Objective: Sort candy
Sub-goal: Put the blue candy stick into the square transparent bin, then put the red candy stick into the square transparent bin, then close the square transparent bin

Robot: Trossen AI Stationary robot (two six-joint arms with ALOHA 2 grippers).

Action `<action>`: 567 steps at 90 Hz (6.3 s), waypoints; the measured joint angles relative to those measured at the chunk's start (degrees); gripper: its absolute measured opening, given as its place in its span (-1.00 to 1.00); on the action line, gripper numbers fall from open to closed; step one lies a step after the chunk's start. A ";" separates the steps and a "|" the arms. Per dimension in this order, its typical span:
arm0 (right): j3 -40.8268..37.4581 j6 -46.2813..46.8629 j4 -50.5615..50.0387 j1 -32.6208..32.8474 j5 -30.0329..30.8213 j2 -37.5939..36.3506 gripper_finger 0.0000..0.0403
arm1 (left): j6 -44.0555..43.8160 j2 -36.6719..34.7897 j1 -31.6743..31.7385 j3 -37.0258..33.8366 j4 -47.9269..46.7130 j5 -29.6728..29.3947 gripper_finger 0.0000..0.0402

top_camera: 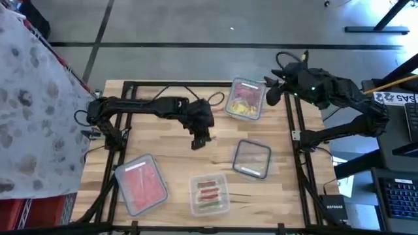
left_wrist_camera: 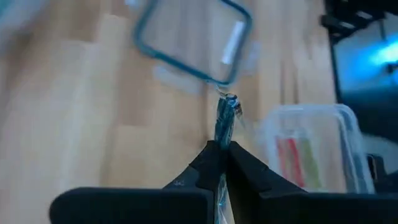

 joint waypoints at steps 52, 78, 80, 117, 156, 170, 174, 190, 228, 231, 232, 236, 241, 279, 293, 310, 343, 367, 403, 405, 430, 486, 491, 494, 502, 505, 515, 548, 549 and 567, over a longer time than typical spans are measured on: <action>-2.52 -15.70 -4.58 0.02 -1.40 0.28 -0.18 | -30.26 0.11 -16.19 -0.02 11.19 -14.73 -0.99; -2.54 -14.43 -4.63 0.09 -18.35 -7.96 -0.18 | -29.52 1.71 -20.82 -0.22 11.21 -17.62 -0.99; -2.54 -14.14 -4.61 0.07 -19.00 -8.76 -0.18 | -29.96 1.90 -21.12 -0.25 11.30 -17.64 -0.99; -2.52 -5.47 -5.78 0.02 -20.36 -21.62 -0.18 | -32.18 9.79 -23.37 -0.39 13.40 -7.08 -0.55; -5.75 -1.11 -9.96 0.02 -20.32 -22.77 -0.18 | -29.58 7.39 -15.04 -0.31 8.35 -1.45 -0.30; -10.07 1.58 -7.13 0.02 -20.32 -22.82 -0.18 | -24.34 4.44 -7.31 -0.31 -2.45 -12.38 -0.30; -11.35 2.23 -5.84 0.02 -20.32 -22.80 -0.18 | -21.51 4.16 -4.72 -0.31 -3.54 -16.39 -0.30; -15.76 5.16 1.66 0.02 -20.17 -22.82 -0.18 | -6.10 6.23 6.75 -0.31 -1.23 -19.09 -0.30; -17.86 14.45 10.86 0.02 -16.27 -19.58 -0.18 | 22.96 16.53 22.09 -1.51 14.34 -7.95 -0.29; -17.84 15.27 10.86 0.02 -16.26 -19.23 -0.18 | 24.98 17.52 22.40 -1.51 14.61 -7.74 -0.29; -17.86 15.45 10.86 0.02 -16.27 -19.06 -0.18 | 25.51 17.84 22.48 -1.51 14.67 -7.70 -0.29; -17.86 15.91 10.89 0.02 -16.26 -18.43 -0.18 | 27.40 18.96 22.55 -1.52 14.75 -7.68 -0.29; -17.86 16.73 10.96 0.02 -16.30 -17.69 -0.18 | 28.53 20.16 22.50 -1.53 15.38 -8.32 -0.29; -17.88 18.72 11.08 0.07 -16.34 -14.35 -0.18 | 29.02 23.54 20.24 -1.53 13.80 -16.62 -0.44; -17.88 18.71 11.06 0.07 -16.80 -14.35 -0.18 | 28.66 23.56 17.96 -1.40 11.06 -19.08 -0.84; -17.88 18.56 10.97 0.07 -20.46 -14.28 -0.18 | 25.44 23.24 13.56 0.05 5.88 -23.98 -0.98; -17.88 16.07 10.29 0.07 -25.36 -14.32 -0.18 | 10.44 10.70 0.46 2.56 -13.60 -23.40 -1.00; -17.88 9.09 9.97 0.07 -25.40 -14.29 -0.18 | -0.12 4.98 -13.24 2.42 -9.59 2.14 -1.00; -17.86 4.79 7.76 0.07 -28.15 -13.88 -0.18 | -29.16 12.27 -31.06 2.40 6.00 -6.29 -0.61; -17.86 4.79 7.80 0.07 -28.64 -13.88 -0.18 | -30.51 12.65 -31.16 2.37 5.88 -6.77 -0.58; -17.84 5.28 6.82 0.07 -33.30 -13.94 -0.18 | -36.73 13.59 -28.16 2.36 5.05 -9.38 -0.24; -17.82 6.50 2.73 0.07 -35.91 -13.99 -0.18 | -33.03 12.82 -17.34 2.42 -3.65 -15.44 -0.22; -17.82 6.50 2.73 0.07 -35.91 -13.99 -0.18 | -32.60 12.82 -16.71 2.43 -3.66 -15.41 -0.22; -17.82 6.50 2.73 0.07 -35.91 -13.99 -0.18 | -32.33 12.82 -16.43 2.43 -3.63 -15.33 -0.22; -17.82 6.48 2.73 0.07 -35.91 -14.01 -0.18 | -32.17 12.82 -16.05 2.42 -3.65 -15.27 -0.22; -17.82 6.48 2.73 0.07 -35.91 -14.01 -0.18 | -32.17 12.82 -16.05 2.43 -3.65 -15.28 -0.22; -17.82 6.48 2.72 0.07 -35.91 -14.01 -0.18 | -29.83 12.82 -16.05 2.43 -3.73 -15.96 -0.22; -17.82 6.48 2.72 0.07 -35.91 -14.01 -0.18 | -25.42 12.82 -16.64 2.43 -6.60 -15.48 -0.22; -17.82 6.47 2.73 0.07 -35.91 -14.01 -0.18 | -25.52 12.82 -16.64 2.43 -6.96 -15.48 -0.22; -17.82 6.48 2.69 0.07 -35.91 -14.01 -0.18 | -25.04 12.82 -16.43 2.43 -9.70 -15.28 -0.22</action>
